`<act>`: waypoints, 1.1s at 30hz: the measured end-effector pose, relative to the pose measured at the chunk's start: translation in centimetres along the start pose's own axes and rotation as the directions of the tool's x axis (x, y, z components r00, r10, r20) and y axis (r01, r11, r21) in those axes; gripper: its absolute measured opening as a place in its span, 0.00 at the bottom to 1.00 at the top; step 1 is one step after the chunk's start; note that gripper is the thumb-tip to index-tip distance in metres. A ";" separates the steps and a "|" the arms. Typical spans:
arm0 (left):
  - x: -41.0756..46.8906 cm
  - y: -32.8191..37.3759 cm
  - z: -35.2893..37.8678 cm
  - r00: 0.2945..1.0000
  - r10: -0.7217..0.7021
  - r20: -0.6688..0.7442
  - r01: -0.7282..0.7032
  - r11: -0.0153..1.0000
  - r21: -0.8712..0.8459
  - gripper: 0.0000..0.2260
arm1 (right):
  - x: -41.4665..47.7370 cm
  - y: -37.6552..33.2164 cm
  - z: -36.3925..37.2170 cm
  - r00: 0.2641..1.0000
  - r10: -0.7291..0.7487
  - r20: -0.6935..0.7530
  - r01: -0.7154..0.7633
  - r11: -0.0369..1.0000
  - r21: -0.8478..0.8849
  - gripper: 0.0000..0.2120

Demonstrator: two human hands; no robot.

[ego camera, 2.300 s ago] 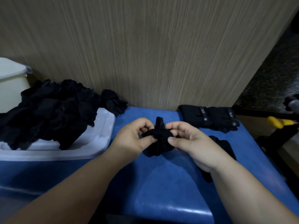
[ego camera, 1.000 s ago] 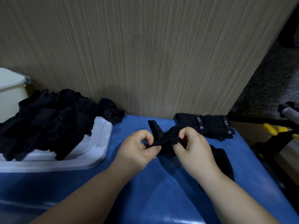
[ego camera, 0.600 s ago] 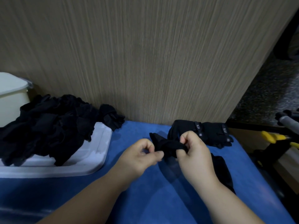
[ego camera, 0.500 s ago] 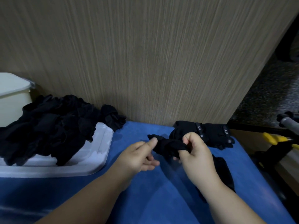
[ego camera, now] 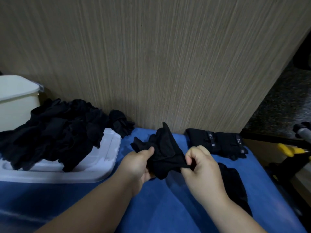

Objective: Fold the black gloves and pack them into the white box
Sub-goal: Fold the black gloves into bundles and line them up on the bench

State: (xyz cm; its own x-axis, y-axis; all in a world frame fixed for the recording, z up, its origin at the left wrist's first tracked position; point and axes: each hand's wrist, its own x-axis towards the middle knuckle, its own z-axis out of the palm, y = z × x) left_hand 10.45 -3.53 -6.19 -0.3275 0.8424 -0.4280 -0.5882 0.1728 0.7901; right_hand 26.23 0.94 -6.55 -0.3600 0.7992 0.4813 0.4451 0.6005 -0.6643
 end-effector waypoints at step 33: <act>1.3 -0.7 -1.9 0.901 0.424 0.091 -0.226 0.280 0.933 0.27 | -0.3 0.1 -0.2 0.951 0.071 0.302 0.066 0.906 -0.419 0.23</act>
State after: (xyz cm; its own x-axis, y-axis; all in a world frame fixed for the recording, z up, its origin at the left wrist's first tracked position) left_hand 9.01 -3.51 -8.13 -0.4775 0.8786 -0.0107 0.5990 0.3344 0.7275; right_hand 26.51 0.76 -6.61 -0.5586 0.7946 0.2378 0.7227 0.6070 -0.3305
